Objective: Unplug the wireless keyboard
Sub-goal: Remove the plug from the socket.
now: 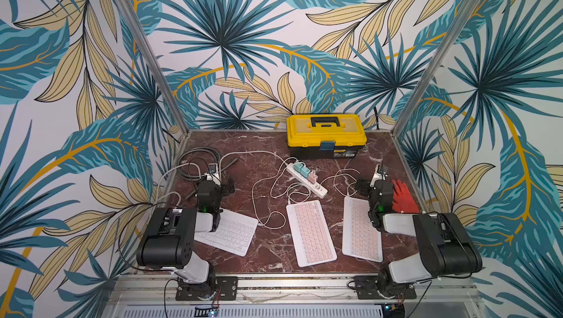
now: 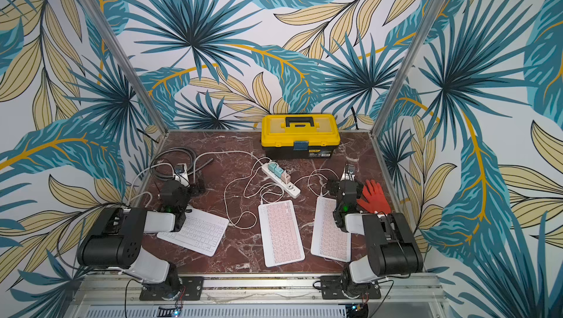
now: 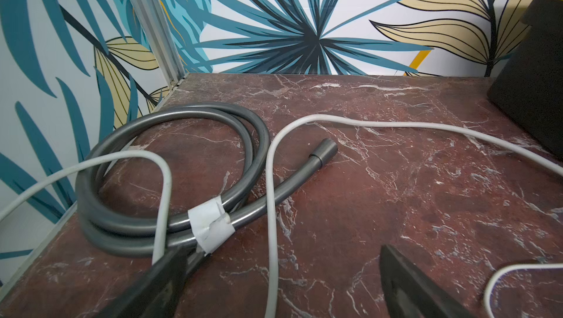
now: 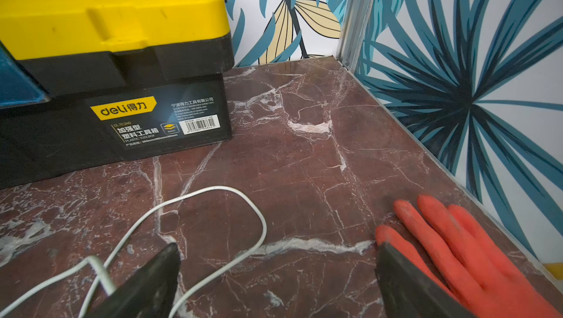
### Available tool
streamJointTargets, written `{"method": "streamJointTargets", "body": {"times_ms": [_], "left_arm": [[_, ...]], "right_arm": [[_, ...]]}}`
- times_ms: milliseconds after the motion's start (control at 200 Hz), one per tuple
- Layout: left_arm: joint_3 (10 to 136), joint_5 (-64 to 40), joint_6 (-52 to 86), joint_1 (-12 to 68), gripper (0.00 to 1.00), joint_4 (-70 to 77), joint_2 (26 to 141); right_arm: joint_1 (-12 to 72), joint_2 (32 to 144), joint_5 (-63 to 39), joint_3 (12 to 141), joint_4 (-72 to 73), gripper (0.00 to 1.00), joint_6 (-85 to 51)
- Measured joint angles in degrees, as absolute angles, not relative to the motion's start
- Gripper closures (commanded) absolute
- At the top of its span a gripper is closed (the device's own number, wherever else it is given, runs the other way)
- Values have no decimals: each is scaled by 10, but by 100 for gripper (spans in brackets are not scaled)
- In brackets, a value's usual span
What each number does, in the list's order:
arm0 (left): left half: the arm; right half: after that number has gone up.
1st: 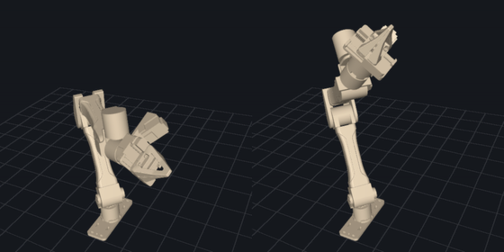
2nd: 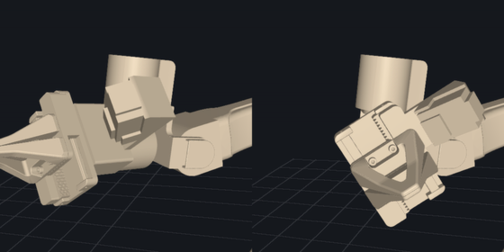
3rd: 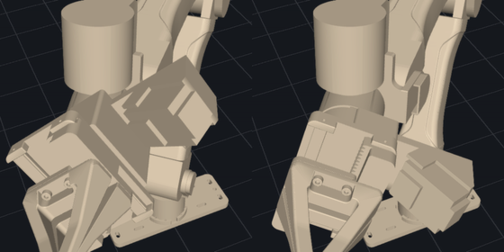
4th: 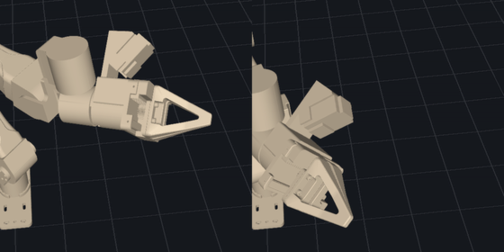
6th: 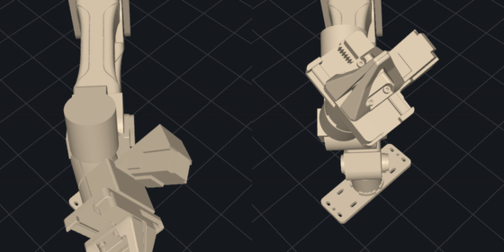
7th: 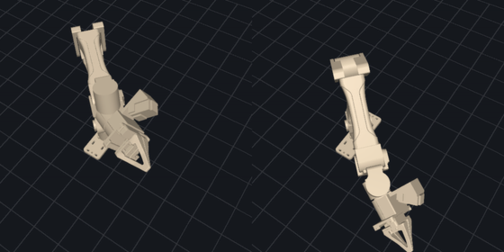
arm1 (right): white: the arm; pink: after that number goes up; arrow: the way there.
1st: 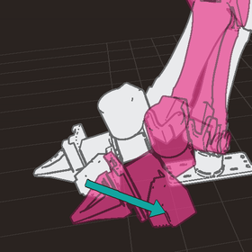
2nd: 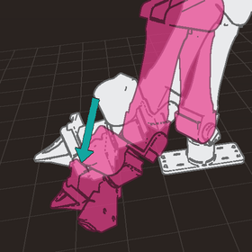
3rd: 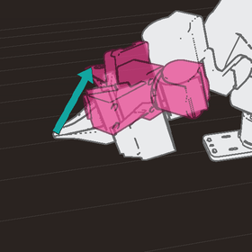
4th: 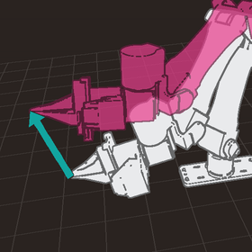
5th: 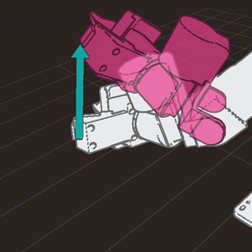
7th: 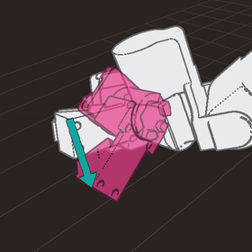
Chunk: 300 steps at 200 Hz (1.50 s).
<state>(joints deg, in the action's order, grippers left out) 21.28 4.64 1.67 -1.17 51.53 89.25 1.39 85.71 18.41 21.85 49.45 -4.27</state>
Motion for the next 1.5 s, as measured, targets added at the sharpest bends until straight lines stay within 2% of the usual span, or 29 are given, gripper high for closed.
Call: {"method": "streamJointTargets", "body": {"times_ms": [1046, 1226, 1502], "left_arm": [[213, 33, 17, -13, 1, 513, 889], [211, 19, 17, -16, 0, 498, 825], [216, -1, 41, -15, 0, 411, 694]], "right_arm": [[14, 855, 180, 219, 491, 1, -42], [14, 805, 155, 287, 364, 1, -41], [14, 729, 58, 337, 214, 2, -41]]}}
